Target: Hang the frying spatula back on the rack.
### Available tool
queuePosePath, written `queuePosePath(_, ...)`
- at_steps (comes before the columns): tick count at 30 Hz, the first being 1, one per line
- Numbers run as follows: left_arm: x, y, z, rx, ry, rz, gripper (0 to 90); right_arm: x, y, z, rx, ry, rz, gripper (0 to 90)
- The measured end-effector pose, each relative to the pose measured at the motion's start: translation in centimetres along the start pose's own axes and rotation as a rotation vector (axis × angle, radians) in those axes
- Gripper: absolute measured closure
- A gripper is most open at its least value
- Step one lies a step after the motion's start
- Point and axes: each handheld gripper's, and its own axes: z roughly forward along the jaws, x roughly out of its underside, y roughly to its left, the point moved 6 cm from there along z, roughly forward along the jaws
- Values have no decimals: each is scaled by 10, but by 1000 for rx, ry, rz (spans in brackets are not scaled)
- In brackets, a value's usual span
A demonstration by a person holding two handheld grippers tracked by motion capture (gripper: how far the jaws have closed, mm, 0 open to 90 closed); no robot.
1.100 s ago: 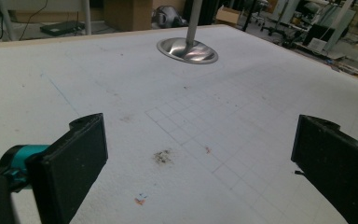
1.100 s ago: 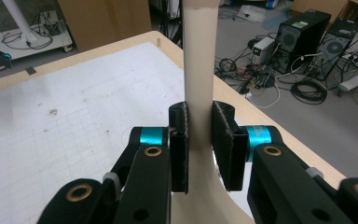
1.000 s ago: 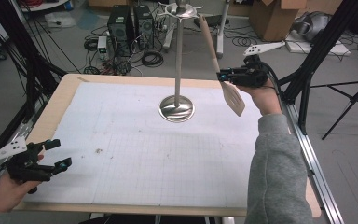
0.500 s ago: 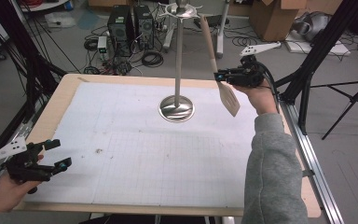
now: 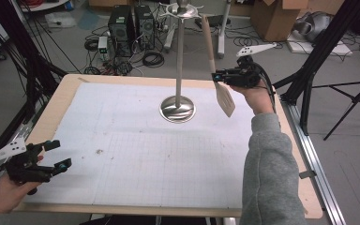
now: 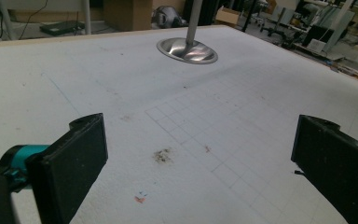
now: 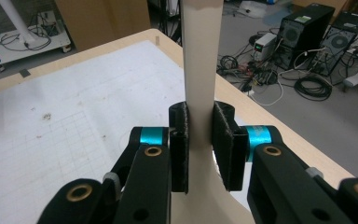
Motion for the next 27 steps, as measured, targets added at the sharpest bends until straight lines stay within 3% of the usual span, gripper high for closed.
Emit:
queuePosePath(23, 1, 0, -1, 11, -2, -14, 40, 1, 1, 17, 18, -18, 1, 760)
queuePosePath(27, 1, -1, 0, 11, 2, -10, 40, 0, 1, 17, 21, -32, 3, 666)
